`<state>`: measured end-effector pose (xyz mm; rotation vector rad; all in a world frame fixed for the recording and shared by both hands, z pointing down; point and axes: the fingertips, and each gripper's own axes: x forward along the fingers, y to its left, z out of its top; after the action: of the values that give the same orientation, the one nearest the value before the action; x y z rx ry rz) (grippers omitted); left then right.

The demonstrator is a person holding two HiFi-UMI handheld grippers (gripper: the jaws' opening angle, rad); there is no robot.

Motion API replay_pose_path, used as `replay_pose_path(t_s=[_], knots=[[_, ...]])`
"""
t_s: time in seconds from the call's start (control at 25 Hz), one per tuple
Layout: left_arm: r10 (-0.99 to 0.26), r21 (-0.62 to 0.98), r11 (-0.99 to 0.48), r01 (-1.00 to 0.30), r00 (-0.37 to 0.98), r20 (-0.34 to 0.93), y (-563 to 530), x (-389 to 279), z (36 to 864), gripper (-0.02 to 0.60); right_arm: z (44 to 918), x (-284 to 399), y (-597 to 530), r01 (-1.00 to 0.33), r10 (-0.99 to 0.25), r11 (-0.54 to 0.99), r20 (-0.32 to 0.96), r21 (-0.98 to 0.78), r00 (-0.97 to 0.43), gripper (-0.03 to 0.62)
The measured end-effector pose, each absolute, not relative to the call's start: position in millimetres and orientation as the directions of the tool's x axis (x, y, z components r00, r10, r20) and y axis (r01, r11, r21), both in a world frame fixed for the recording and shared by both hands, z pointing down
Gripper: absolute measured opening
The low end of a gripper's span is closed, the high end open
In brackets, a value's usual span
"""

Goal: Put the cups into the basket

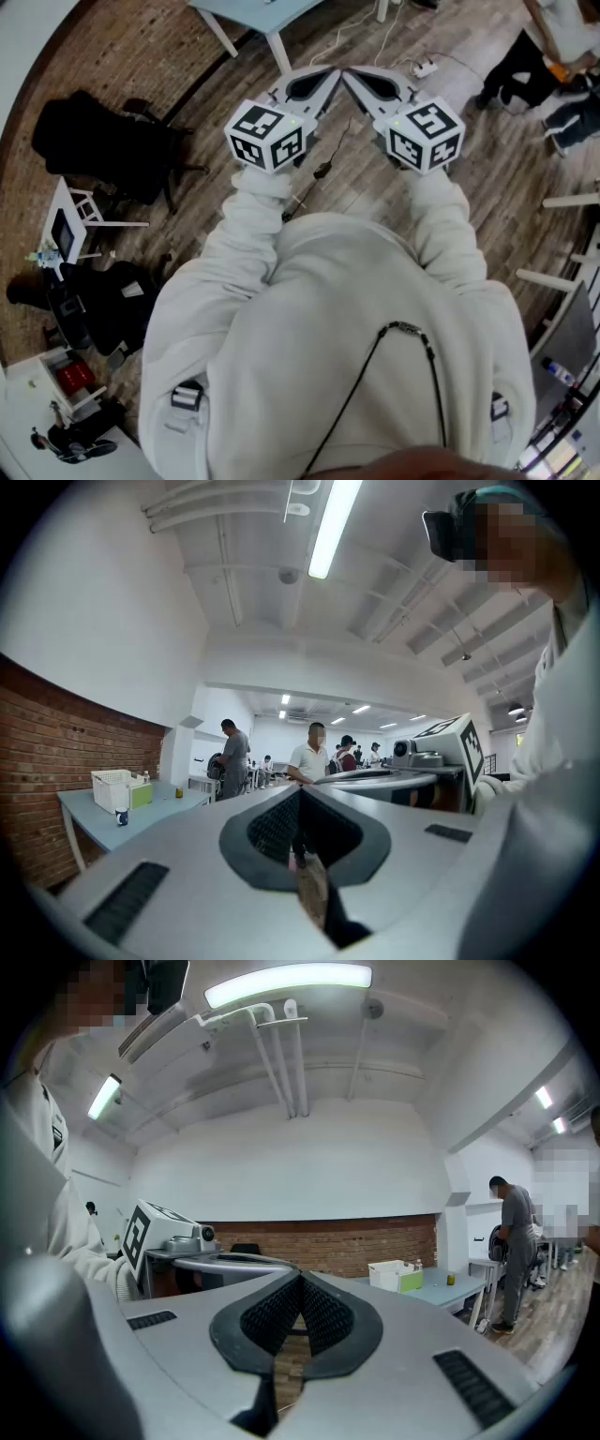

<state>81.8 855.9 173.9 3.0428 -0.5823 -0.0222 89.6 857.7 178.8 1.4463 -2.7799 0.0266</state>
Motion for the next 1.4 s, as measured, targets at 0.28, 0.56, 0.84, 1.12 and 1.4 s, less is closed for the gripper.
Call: replay_pose_path(t_s=[0.28, 0.56, 0.84, 1.12, 1.4], knots=[[-0.372, 0.044, -0.928, -0.371, 0.928, -0.011, 860, 77, 170, -0.002, 176, 87, 860, -0.817, -0.817, 0.576, 0.019, -0.015, -0.576, 0.011], [-0.380, 0.048, -0.924, -0.379, 0.925, -0.009, 858, 77, 169, -0.002, 177, 88, 859, -0.804, -0.804, 0.593, 0.011, -0.044, -0.594, 0.011], [-0.404, 0.041, -0.914, -0.403, 0.915, 0.001, 852, 73, 170, -0.002, 184, 100, 852, -0.797, -0.802, 0.595, -0.013, -0.102, -0.597, 0.011], [-0.439, 0.018, -0.898, -0.439, 0.899, 0.019, 841, 69, 174, -0.002, 196, 107, 835, -0.778, -0.788, 0.612, -0.020, -0.140, -0.616, 0.011], [-0.452, 0.002, -0.892, -0.453, 0.891, 0.047, 814, 53, 181, -0.002, 204, 88, 811, -0.748, -0.753, 0.651, 0.008, -0.129, -0.658, 0.011]])
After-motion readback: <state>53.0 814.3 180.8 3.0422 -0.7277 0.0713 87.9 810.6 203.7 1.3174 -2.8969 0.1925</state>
